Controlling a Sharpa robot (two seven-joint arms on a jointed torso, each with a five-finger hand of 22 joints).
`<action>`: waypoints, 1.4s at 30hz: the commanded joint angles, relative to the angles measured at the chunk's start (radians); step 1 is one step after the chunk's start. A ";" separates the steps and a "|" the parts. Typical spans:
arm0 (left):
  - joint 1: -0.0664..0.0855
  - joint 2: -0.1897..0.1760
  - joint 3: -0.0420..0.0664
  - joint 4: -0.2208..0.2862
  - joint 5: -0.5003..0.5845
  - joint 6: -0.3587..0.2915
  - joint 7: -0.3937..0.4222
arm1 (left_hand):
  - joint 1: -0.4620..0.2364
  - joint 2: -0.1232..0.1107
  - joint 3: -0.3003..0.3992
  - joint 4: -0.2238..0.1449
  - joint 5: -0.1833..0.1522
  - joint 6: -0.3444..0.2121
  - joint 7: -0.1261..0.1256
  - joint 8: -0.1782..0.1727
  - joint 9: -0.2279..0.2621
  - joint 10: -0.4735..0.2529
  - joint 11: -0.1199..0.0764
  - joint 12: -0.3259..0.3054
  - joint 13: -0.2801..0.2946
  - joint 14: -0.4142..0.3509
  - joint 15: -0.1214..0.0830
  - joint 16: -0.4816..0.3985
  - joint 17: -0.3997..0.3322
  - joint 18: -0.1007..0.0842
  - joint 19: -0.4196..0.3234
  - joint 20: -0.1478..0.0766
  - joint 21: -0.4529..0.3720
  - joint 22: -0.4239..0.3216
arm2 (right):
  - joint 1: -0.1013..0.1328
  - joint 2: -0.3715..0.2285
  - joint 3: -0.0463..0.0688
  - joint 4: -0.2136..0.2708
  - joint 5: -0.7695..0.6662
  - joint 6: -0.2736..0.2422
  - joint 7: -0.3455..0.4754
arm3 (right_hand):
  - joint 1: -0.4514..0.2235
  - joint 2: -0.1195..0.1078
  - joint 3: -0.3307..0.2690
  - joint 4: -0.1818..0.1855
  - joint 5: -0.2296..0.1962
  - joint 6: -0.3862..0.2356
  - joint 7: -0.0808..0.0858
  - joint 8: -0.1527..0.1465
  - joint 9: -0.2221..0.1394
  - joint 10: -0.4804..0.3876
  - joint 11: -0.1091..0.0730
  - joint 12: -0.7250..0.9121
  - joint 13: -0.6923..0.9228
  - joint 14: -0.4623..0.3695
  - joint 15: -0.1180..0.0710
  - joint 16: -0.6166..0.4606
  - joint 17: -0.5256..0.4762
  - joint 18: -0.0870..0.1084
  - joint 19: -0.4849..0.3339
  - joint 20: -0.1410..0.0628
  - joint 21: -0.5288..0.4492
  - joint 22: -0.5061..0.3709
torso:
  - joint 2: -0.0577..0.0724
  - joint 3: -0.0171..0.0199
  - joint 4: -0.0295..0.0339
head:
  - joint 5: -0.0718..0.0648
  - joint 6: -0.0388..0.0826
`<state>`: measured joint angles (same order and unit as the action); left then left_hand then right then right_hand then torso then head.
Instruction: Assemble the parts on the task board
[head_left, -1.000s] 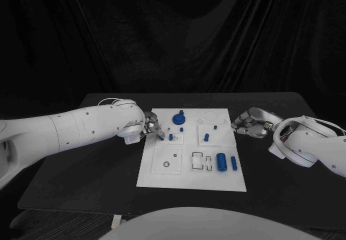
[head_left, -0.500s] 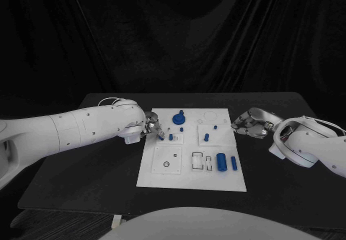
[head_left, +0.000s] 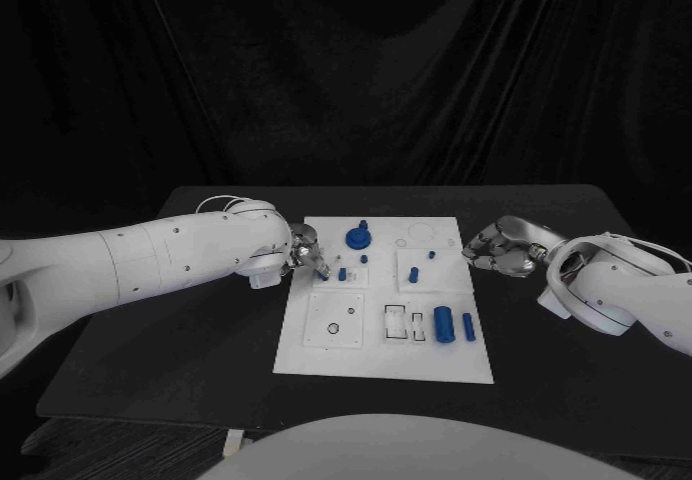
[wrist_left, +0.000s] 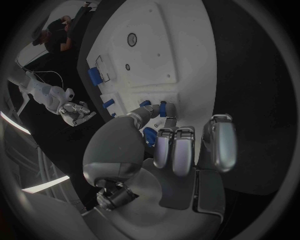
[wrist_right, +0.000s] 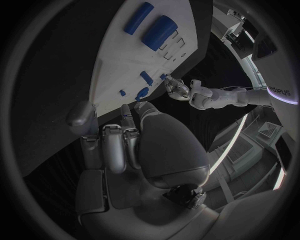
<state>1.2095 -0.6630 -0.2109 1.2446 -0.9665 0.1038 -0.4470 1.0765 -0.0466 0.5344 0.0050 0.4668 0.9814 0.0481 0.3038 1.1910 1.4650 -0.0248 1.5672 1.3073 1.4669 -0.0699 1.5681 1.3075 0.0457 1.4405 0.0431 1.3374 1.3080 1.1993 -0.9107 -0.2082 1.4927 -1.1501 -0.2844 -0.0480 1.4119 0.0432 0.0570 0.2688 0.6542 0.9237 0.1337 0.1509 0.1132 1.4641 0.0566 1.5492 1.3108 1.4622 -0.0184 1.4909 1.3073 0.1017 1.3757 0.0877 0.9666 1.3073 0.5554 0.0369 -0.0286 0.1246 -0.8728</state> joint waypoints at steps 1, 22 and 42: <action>-0.005 -0.002 -0.002 -0.002 -0.013 -0.003 -0.009 | 0.020 0.008 0.028 -0.036 0.005 0.014 -0.011 0.003 0.002 0.106 -0.007 0.004 0.263 0.104 -0.006 0.003 0.263 0.008 0.002 -0.005 0.006 0.192 | -0.003 0.000 0.001 0.000 -0.005 0.006 -0.016 | 0.007 -0.001 0.008 0.000 -0.001 0.004 0.002 -0.002 -0.001 0.068 -0.003 -0.003 0.218 0.072 0.000 -0.005 0.158 0.013 -0.006 -0.001 -0.006 0.110 | 0.000 0.0000 0.0002 | -0.002 0.000; 0.014 -0.041 -0.002 0.065 -0.037 -0.065 -0.006 | 0.012 -0.002 0.028 -0.035 -0.015 0.013 -0.012 0.005 0.005 0.106 -0.007 0.004 0.263 0.104 -0.006 0.003 0.263 0.007 0.005 -0.006 0.010 0.193 | -0.003 0.000 0.001 -0.001 -0.005 0.005 -0.018 | 0.007 -0.001 0.008 0.000 -0.001 0.004 0.002 -0.002 -0.001 0.068 -0.003 -0.003 0.218 0.072 0.000 -0.005 0.158 0.013 -0.006 -0.001 -0.006 0.110 | 0.000 -0.0001 -0.0002 | 0.000 0.000; 0.052 -0.011 -0.002 0.048 -0.043 0.060 -0.066 | -0.010 0.001 0.023 -0.013 -0.044 0.011 -0.014 0.002 0.002 0.106 -0.009 0.004 0.263 0.104 -0.008 0.003 0.263 0.007 0.005 -0.007 0.008 0.192 | -0.004 0.001 0.001 0.000 -0.005 0.004 -0.020 | 0.007 -0.001 0.008 0.000 -0.001 0.004 0.002 -0.002 -0.001 0.068 -0.003 -0.003 0.218 0.072 0.000 -0.005 0.158 0.013 -0.006 -0.001 -0.006 0.110 | -0.001 0.0004 -0.0008 | -0.002 0.000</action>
<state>1.2603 -0.6775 -0.2129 1.2944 -1.0060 0.1019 -0.4875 1.0780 -0.0415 0.5369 0.0074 0.4249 0.9861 0.0532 0.3059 1.1943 1.4650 -0.0248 1.5672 1.3080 1.4669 -0.0698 1.5681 1.3074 0.0458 1.4439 0.0396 1.3420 1.3076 1.1980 -0.9093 -0.2082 1.4912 -1.1502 -0.2834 -0.0514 1.4119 0.0431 0.0569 0.2689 0.6542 0.9238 0.1337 0.1509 0.1134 1.4641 0.0566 1.5492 1.3106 1.4622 -0.0184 1.4909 1.3074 0.1017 1.3758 0.0877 0.9666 1.3079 0.5538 0.0370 -0.0288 0.1213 -0.8728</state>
